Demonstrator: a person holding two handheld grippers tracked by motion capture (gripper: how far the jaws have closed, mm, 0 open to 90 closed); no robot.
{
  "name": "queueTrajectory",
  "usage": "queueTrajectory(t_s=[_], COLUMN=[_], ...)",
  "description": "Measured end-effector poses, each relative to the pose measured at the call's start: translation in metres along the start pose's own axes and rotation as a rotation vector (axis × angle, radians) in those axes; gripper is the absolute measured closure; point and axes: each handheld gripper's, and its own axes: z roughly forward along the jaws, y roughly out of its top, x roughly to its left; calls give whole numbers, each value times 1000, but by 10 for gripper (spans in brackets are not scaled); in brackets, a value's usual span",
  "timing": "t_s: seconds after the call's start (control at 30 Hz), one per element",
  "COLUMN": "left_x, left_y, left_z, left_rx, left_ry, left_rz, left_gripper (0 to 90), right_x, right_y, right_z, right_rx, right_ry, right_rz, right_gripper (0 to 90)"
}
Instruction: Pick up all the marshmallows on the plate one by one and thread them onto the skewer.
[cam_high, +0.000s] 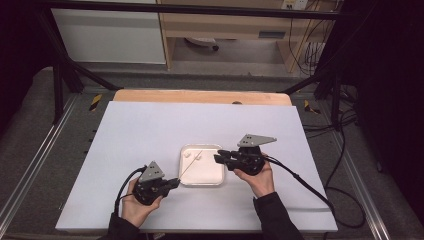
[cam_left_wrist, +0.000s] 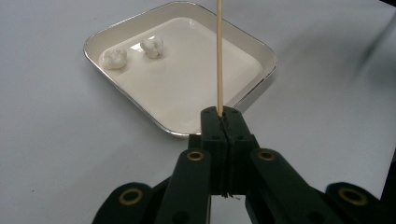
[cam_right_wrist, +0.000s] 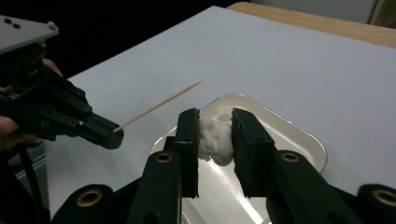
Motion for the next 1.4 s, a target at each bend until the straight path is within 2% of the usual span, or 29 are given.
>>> queueTrajectory(t_s=[0.13,0.33,0.63,0.77,1.4], left_x=[-3,-6,-10,-11,-12], left_y=[1,1,3,3,3], left_z=[0,0,1,1,-1], left_rx=[-11,-22,-30,-36,-51], left_ry=[-3,-6,-16,-15,-15], left_rz=[6,13,22,25,26], left_gripper=[885,885,885,885,885], right_x=[-1,-3,-7,-8,-11], right_y=[4,9,20,23,21], right_z=[-3,-5,-2,3,15], right_rx=[-27,-60,-84,-96,-92], right_ry=[34,59,70,90,125], right_rz=[33,67,93,116,161], right_gripper=[730,734,735,735,739])
